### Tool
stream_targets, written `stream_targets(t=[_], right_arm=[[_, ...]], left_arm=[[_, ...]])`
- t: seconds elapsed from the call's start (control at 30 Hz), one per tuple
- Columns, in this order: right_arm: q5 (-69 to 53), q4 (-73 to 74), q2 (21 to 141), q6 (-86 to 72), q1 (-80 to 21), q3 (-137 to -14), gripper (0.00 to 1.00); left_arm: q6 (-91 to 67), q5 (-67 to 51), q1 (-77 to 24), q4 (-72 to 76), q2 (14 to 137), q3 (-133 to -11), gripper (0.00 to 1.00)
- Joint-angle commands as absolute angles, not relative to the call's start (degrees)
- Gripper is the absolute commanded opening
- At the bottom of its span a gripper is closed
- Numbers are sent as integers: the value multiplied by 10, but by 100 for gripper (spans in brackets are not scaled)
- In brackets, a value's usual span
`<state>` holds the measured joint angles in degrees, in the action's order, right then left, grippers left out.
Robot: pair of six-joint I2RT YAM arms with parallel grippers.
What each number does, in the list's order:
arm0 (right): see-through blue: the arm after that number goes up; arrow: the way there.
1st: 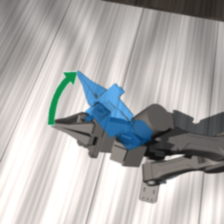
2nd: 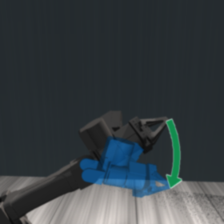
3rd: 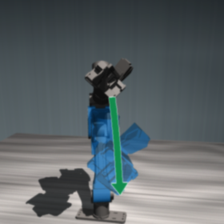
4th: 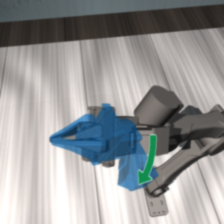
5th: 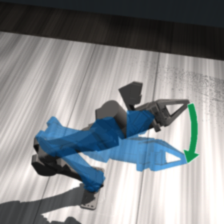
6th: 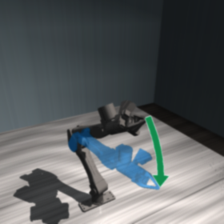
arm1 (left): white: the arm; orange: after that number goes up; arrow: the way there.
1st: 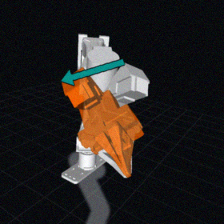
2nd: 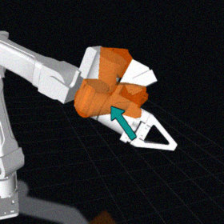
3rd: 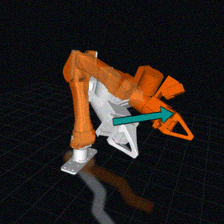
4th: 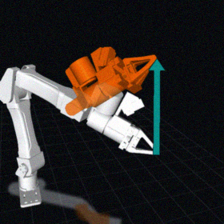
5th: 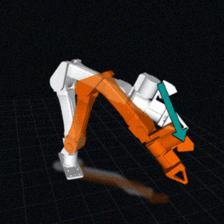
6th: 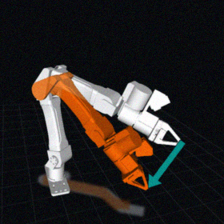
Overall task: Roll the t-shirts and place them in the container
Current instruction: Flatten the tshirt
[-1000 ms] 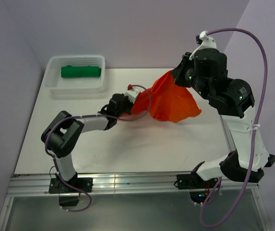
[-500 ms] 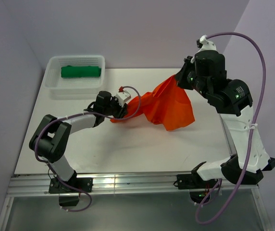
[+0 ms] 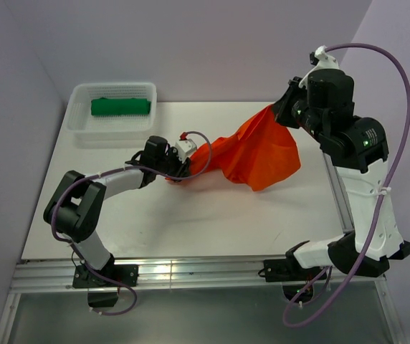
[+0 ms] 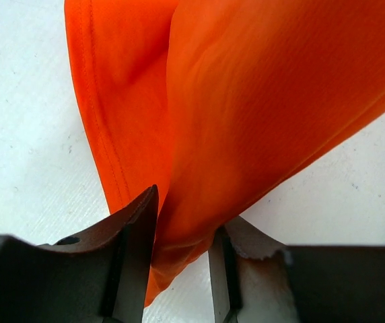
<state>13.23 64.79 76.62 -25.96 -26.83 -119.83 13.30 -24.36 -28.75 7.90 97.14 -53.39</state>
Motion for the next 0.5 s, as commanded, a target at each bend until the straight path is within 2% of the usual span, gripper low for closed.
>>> stream_targets(t=[0.0, 0.27, 0.33, 0.43, 0.47], right_arm=[[120, 637, 752, -245, -249, -1232, 0], [106, 640, 743, -240, -211, -1240, 0], [100, 639, 743, -239, -205, -1239, 0], [94, 637, 741, -237, -198, -1236, 0], [93, 637, 740, -237, -196, -1235, 0]], left_arm=[[151, -256, -288, 57, 960, -555, 40], [161, -246, -289, 41, 945, -544, 39], [163, -242, -289, 38, 943, -545, 35], [165, -239, -288, 33, 944, -545, 25], [165, -238, -288, 32, 945, -547, 25]])
